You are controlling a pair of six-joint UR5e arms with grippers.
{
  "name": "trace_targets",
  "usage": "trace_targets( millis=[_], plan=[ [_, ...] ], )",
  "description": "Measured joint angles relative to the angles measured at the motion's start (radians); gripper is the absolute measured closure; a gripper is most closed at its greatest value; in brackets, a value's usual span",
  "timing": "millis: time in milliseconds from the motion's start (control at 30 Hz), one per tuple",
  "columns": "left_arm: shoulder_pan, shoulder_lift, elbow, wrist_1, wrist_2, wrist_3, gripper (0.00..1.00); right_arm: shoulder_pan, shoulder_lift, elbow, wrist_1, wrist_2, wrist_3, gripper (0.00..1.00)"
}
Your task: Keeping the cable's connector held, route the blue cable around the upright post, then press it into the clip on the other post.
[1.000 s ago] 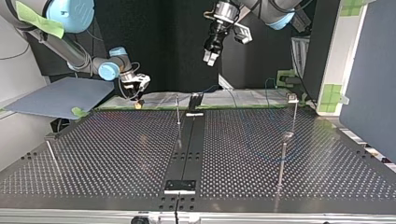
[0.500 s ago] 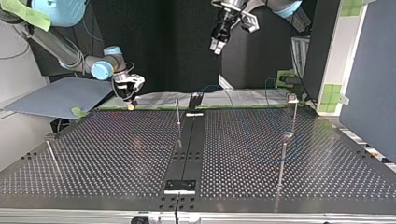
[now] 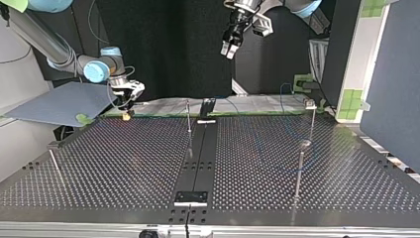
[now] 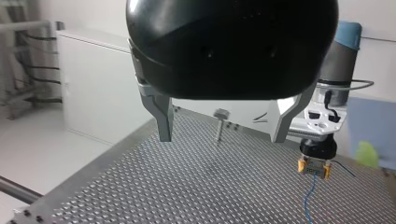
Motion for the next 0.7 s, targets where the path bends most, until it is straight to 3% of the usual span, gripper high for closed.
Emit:
trace_targets(
  millis=[100, 200, 467, 700],
  plan=[
    [0.0, 0.0, 0.0, 0.016, 0.006, -0.012, 0.0, -0.002, -0.025, 0.004, 0.0, 0.005, 0.021, 1.0],
    [0.0, 0.0, 0.0, 0.027, 0.011, -0.006, 0.0, -0.002, -0.049, 0.006, 0.001, 0.006, 0.028, 1.0],
    [0.001, 0.0, 0.0, 0.036, 0.027, -0.001, 0.0, 0.001, -0.099, 0.009, 0.002, 0.005, 0.001, 1.0],
    [0.001, 0.0, 0.0, 0.036, 0.028, -0.001, 0.0, 0.001, -0.103, 0.009, 0.002, 0.005, -0.002, 1.0]
  ],
)
